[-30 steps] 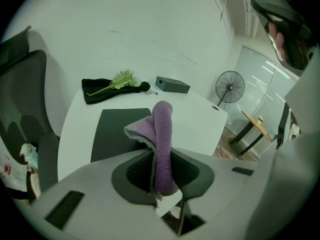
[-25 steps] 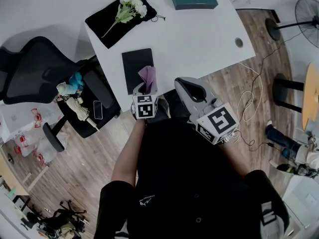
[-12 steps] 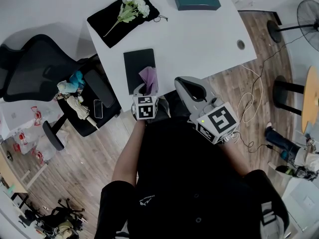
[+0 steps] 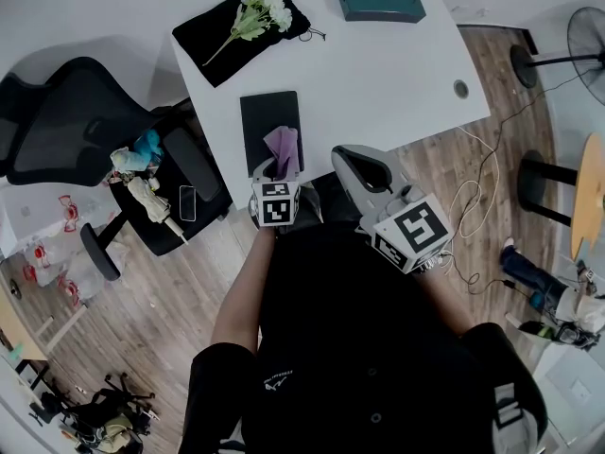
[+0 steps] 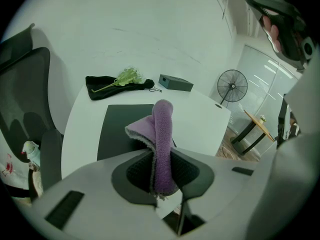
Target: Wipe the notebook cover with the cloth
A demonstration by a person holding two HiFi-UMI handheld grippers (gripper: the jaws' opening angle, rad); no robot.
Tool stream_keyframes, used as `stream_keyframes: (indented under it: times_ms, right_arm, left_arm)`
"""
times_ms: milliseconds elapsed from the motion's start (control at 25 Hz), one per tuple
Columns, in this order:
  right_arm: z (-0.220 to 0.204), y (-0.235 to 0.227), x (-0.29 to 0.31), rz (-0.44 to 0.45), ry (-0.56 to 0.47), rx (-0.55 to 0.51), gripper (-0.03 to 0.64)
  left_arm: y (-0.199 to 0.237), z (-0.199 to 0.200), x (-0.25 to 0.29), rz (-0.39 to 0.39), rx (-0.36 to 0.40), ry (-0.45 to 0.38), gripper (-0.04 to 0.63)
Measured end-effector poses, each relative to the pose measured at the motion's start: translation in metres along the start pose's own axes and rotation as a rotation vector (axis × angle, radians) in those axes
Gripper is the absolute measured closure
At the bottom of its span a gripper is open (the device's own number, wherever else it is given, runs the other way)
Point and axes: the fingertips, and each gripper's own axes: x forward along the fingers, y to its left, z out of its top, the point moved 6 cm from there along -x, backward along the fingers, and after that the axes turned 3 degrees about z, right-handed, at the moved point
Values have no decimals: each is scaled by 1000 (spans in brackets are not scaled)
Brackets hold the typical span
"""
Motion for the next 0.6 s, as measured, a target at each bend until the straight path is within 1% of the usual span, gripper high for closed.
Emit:
stream_keyframes:
  times_ms: [600]
  right_arm:
    - [0,10,9,38,9,-11,615]
  left_arm:
    - [17,-9,-11,40,-26,0,520]
